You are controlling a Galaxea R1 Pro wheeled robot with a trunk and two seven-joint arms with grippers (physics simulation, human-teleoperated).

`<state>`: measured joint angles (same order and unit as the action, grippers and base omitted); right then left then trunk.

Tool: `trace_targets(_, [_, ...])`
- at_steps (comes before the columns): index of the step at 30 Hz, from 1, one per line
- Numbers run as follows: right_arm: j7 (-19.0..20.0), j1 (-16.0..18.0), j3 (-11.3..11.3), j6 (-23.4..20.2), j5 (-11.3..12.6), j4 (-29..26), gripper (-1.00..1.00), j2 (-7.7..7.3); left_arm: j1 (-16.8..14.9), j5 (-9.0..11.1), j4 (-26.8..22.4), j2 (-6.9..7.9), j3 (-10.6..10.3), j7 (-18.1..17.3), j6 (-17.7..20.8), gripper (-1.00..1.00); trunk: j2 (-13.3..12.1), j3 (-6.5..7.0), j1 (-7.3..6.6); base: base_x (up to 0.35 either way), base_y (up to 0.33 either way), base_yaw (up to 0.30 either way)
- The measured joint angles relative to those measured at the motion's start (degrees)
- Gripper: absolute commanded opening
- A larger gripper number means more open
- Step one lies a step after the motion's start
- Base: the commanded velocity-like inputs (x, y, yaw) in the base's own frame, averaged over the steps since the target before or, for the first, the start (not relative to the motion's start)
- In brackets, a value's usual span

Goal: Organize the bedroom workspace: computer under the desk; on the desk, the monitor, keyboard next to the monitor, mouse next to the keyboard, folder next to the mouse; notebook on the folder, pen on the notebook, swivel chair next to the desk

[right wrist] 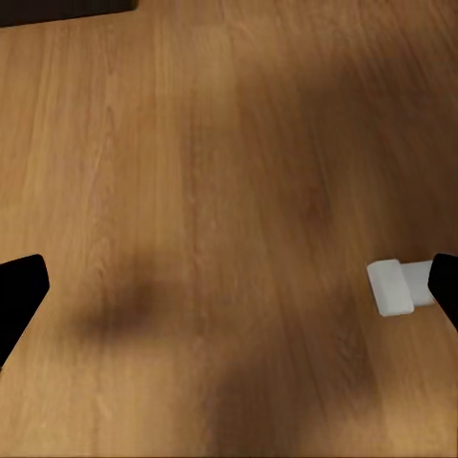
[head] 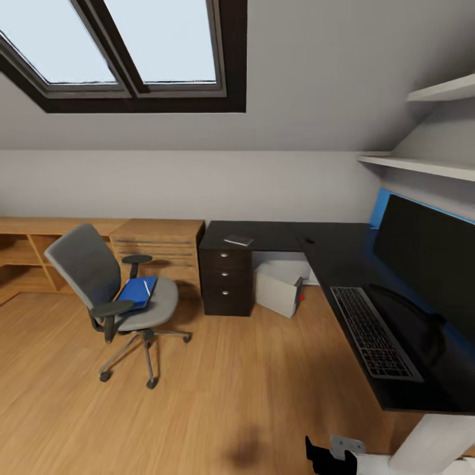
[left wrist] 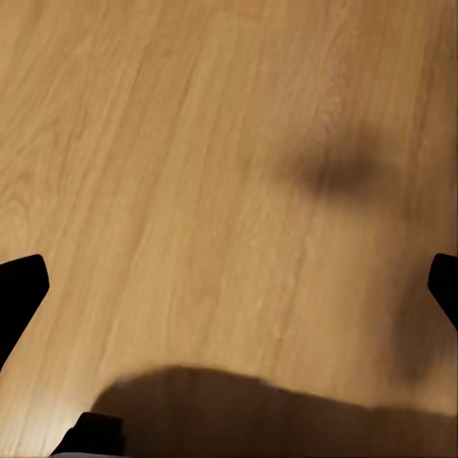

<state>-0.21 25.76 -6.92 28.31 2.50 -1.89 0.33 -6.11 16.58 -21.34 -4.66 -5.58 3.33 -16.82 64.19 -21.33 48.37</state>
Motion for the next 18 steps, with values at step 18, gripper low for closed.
trace_targets(18, [-0.16, 0.01, -0.14, -0.07, -0.02, -0.15, 1.0, -0.03, 0.0, 0.34, 0.4, 0.1, 0.15, -0.05, 0.28, 1.0, 0.0, 0.0, 0.0, 0.335, 0.072, -0.002])
